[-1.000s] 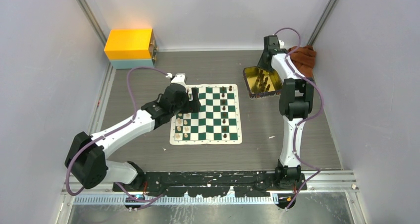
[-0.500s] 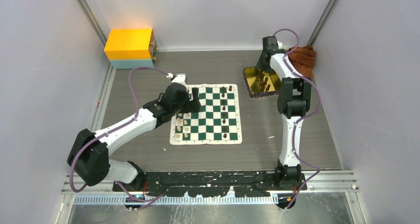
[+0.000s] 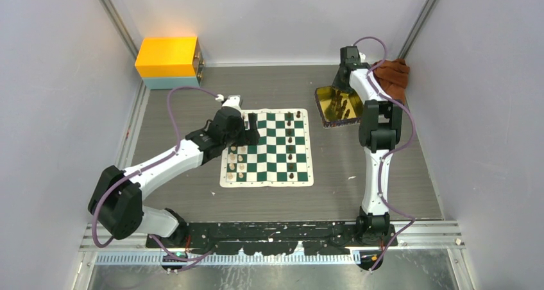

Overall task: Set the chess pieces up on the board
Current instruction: Pick up the chess piece from the storage box.

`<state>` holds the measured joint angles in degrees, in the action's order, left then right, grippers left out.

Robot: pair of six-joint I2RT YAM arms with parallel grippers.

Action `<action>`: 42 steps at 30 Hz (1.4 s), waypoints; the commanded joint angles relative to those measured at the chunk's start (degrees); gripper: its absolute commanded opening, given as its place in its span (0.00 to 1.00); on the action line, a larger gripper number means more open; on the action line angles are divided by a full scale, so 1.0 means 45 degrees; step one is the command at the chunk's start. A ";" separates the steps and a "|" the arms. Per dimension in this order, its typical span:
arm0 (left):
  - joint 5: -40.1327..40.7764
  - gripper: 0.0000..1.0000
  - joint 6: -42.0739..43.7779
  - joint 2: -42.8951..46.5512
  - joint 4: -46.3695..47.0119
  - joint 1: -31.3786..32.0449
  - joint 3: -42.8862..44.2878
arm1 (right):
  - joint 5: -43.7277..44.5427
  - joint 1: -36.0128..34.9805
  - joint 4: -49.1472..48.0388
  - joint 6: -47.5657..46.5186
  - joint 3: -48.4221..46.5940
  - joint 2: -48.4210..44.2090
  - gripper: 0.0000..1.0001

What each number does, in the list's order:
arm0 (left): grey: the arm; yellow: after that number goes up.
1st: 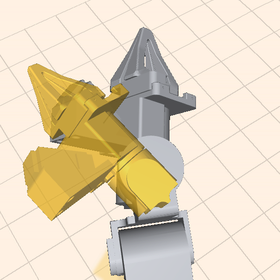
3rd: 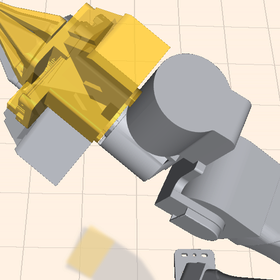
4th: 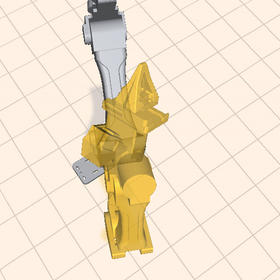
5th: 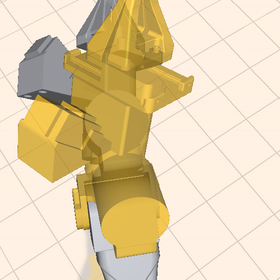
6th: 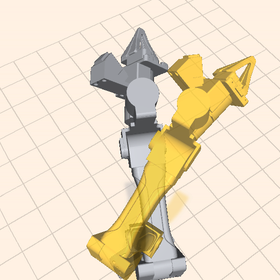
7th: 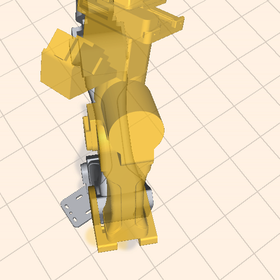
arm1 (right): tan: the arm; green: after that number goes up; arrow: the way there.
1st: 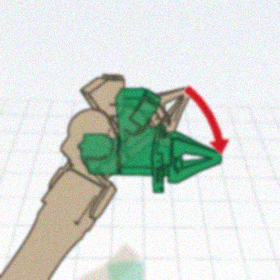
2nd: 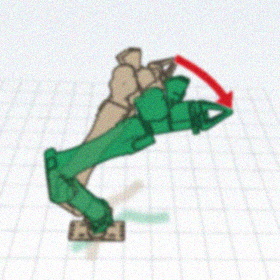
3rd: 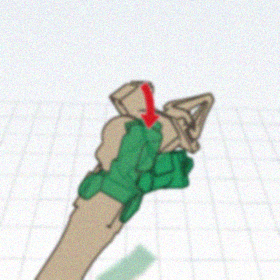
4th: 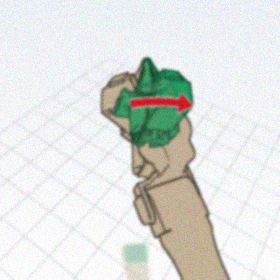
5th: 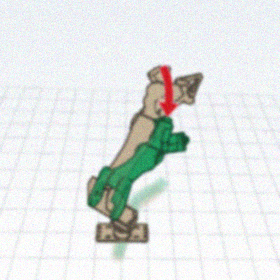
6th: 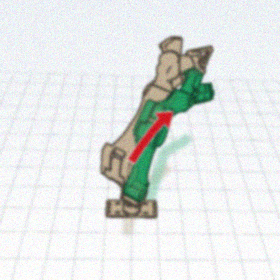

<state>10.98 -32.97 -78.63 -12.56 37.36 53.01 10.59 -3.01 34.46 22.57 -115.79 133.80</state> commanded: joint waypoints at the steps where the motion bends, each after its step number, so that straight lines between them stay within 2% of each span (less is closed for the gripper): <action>1: -0.0111 0.87 0.0010 -0.0094 0.0744 -0.0111 0.0148 | -0.0151 0.0101 -0.0178 -0.0115 -0.0539 0.0095 0.35; 5: -0.0129 0.87 -0.0005 -0.0141 0.0767 -0.0132 0.0153 | -0.0224 0.0120 -0.0177 -0.0084 -0.0522 0.0166 0.34; 10: -0.0154 0.87 0.0003 -0.0193 0.0792 -0.0120 0.0142 | -0.0263 0.0113 -0.0172 -0.0081 -0.0539 0.0193 0.27; 18: -0.0175 0.86 0.0000 -0.0183 0.0777 -0.0149 0.0143 | -0.0093 0.0104 -0.0283 -0.0087 -0.0443 -0.0016 0.02; 42: -0.0214 0.86 -0.0175 0.0193 0.0681 -0.0173 -0.0062 | -0.0068 0.0134 -0.1001 -0.0289 0.0223 -0.1311 0.01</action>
<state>10.22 -33.06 -79.50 -12.25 36.99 52.66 9.87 -2.61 32.64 22.33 -114.69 133.62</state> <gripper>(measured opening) 0.863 0.284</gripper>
